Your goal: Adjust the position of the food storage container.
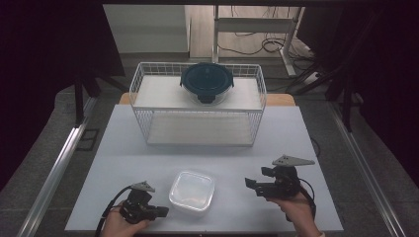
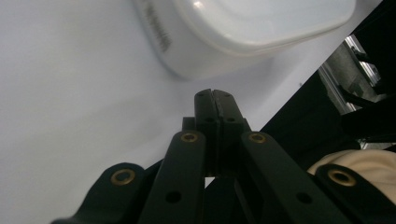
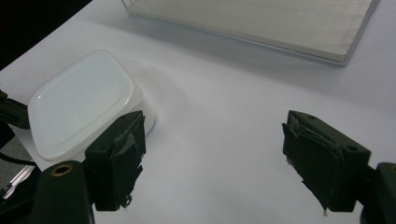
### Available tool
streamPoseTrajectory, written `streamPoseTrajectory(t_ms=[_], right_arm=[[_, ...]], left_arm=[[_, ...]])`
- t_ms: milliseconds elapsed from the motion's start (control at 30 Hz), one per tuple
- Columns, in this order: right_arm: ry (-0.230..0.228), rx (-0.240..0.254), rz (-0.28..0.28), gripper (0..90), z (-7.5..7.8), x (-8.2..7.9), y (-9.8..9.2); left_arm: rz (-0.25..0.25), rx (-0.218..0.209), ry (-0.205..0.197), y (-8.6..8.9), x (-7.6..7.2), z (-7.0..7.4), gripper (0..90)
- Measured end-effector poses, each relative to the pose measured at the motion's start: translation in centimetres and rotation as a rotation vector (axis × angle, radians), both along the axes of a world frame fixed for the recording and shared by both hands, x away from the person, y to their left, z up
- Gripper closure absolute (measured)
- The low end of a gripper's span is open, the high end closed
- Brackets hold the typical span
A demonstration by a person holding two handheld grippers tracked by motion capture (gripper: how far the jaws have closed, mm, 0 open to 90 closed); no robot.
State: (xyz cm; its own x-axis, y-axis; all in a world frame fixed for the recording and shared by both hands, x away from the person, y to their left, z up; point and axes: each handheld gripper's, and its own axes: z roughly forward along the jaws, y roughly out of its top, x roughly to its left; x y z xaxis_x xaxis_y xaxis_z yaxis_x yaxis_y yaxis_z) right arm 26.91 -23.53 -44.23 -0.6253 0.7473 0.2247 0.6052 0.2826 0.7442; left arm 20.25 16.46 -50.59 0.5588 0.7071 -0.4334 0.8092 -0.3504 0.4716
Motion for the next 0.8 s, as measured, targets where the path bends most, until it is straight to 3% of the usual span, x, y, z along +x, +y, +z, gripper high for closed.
streamPoseTrajectory(t_ms=[233, 800], right_arm=[[-0.002, 0.002, -0.007, 21.0, 0.1, 0.0, -0.3], [0.003, 0.002, -0.009, 21.1, -0.1, 0.2, -0.5]], left_arm=[[-0.022, 0.015, -0.005, -1.3, 0.9, -0.1, 89.9], [0.030, 0.021, -0.032, -1.4, 3.7, 0.2, 89.9]])
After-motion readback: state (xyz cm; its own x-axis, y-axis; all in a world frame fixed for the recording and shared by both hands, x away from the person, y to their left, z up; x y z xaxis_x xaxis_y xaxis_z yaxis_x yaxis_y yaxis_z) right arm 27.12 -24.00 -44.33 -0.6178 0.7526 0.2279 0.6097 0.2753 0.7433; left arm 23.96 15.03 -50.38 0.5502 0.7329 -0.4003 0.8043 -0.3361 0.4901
